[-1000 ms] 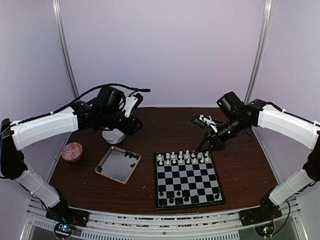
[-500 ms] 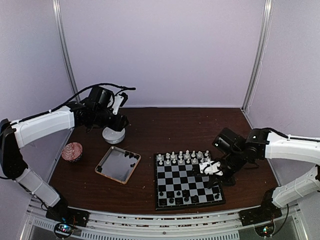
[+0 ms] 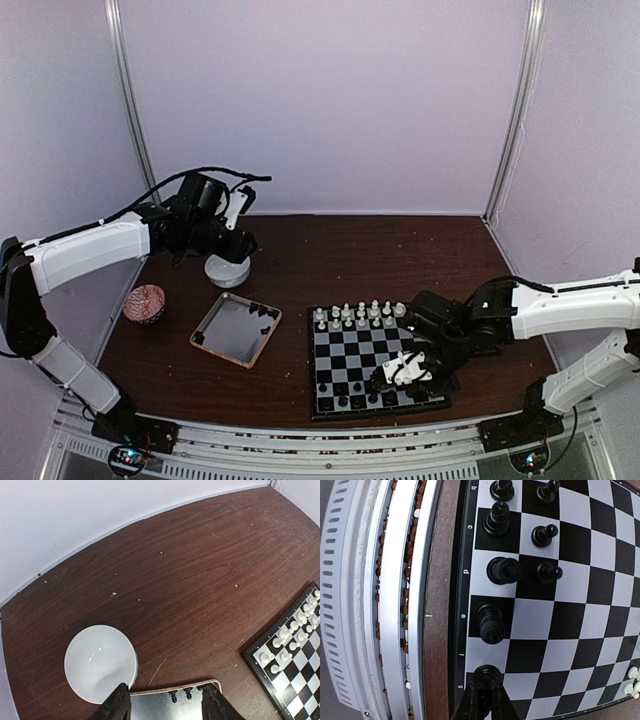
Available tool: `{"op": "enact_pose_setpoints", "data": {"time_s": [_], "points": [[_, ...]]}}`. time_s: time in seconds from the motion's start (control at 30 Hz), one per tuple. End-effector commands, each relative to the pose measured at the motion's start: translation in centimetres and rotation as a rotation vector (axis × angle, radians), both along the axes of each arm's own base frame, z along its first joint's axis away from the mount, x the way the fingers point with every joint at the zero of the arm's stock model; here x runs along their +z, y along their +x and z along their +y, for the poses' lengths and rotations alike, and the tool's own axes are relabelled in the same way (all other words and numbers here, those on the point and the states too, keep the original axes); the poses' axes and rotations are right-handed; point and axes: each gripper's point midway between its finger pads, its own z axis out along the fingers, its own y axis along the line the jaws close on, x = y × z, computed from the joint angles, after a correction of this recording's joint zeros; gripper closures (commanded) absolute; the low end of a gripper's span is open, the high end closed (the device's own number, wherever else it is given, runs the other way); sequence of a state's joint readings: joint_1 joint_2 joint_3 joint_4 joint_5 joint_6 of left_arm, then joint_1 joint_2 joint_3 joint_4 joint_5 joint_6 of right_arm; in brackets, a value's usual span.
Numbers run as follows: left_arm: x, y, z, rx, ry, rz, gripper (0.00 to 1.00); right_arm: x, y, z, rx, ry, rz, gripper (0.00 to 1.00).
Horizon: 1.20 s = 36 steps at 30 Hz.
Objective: Set up the chess pieces on the board
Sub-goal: Place the bishop on c8.
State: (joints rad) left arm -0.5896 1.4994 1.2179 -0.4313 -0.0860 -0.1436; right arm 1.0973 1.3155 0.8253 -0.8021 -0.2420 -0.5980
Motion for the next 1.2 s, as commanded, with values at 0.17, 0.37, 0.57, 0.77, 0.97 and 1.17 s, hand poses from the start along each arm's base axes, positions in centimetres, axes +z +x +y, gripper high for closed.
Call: {"op": "enact_pose_setpoints", "data": {"time_s": [0.17, 0.37, 0.57, 0.77, 0.97, 1.17], "points": [[0.6, 0.5, 0.0, 0.003, -0.014, -0.011, 0.50, -0.6, 0.3, 0.9, 0.010, -0.033, -0.020, 0.92], [0.5, 0.3, -0.4, -0.011, -0.022, 0.002, 0.50, -0.7, 0.5, 1.2, 0.007, -0.034, -0.021, 0.91], [0.3, 0.3, -0.4, -0.014, -0.022, 0.010, 0.50, -0.7, 0.4, 1.5, 0.008, -0.032, -0.010, 0.91], [0.2, 0.2, -0.6, -0.020, -0.022, 0.017, 0.50, -1.0, 0.3, 1.5, 0.008, -0.038, -0.004, 0.90], [0.1, 0.2, -0.6, -0.021, -0.022, 0.024, 0.51, -1.3, 0.5, 1.5, 0.001, -0.046, -0.011, 0.88], [-0.1, 0.2, -0.7, -0.024, -0.020, 0.031, 0.51, -1.2, 0.6, 1.7, -0.002, -0.039, -0.015, 0.85]]}}
